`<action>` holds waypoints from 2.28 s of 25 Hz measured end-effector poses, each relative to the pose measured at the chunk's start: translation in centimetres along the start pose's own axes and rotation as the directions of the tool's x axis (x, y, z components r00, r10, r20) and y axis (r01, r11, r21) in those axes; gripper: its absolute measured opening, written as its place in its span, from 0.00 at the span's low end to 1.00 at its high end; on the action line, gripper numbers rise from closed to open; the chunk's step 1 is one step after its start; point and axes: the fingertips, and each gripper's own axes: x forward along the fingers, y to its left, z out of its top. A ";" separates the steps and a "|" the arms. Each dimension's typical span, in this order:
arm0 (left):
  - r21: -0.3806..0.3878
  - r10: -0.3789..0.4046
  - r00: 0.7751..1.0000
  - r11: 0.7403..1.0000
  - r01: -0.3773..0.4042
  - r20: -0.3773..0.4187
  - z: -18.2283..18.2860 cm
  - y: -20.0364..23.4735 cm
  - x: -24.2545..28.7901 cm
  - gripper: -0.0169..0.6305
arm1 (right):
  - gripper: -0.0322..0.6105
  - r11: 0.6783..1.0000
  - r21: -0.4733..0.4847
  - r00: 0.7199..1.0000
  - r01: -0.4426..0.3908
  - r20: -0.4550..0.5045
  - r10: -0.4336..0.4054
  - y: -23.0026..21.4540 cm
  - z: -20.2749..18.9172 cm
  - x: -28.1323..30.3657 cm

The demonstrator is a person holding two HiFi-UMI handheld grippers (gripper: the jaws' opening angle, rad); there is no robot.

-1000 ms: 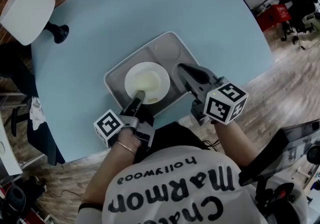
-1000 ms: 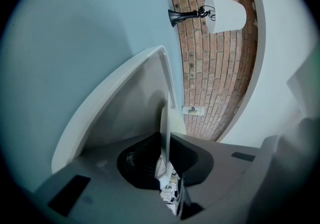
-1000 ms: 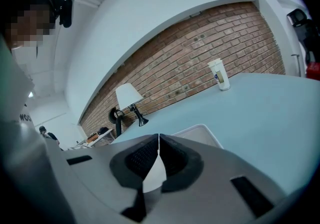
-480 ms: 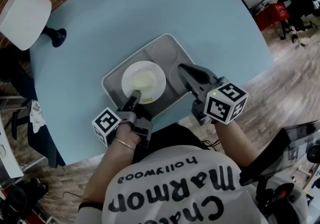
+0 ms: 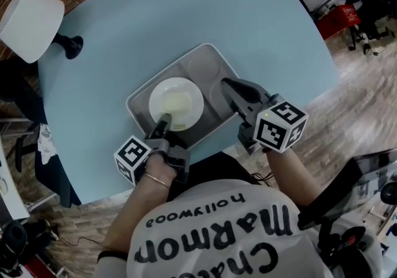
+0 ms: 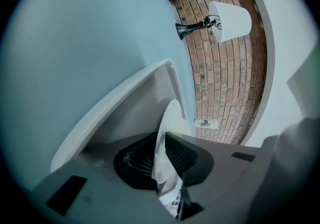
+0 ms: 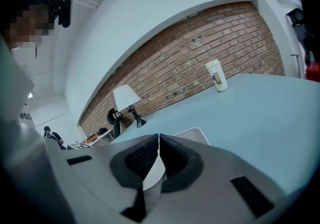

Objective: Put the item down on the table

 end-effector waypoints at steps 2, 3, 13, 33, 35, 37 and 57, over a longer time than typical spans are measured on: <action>0.002 0.012 1.000 1.000 -0.012 0.001 0.0 0.1 -0.1 0.07 | 0.07 1.000 -0.003 1.000 -0.004 0.001 0.004 0.1 0.0 0.0; 0.009 0.023 1.000 1.000 -0.023 0.001 0.0 0.1 -0.1 0.07 | 0.07 1.000 -0.004 1.000 -0.005 0.001 0.005 0.1 0.0 0.1; 0.089 0.071 0.997 0.993 -0.072 0.019 0.6 0.0 -0.6 0.15 | 0.07 1.000 -0.005 1.000 -0.007 -0.001 0.007 0.1 -0.1 0.1; 0.070 0.025 0.999 0.997 -0.027 0.024 0.4 -1.4 -0.9 0.41 | 0.07 1.000 -0.004 1.000 -0.030 -0.004 0.030 0.7 -0.2 0.3; 0.063 0.017 0.999 0.998 -0.019 0.028 0.4 -1.5 -1.0 0.44 | 0.07 0.999 -0.003 0.999 -0.032 -0.005 0.032 0.8 -0.3 0.4; 0.056 0.013 1.000 0.998 -0.014 0.029 0.4 -1.6 -1.0 0.47 | 0.07 0.999 -0.002 0.999 -0.034 -0.005 0.034 0.9 -0.3 0.4; 0.174 0.053 0.998 0.983 -0.059 0.041 0.5 -2.3 -1.7 0.61 | 0.07 0.998 -0.004 0.998 -0.063 -0.011 0.063 1.5 -0.4 0.6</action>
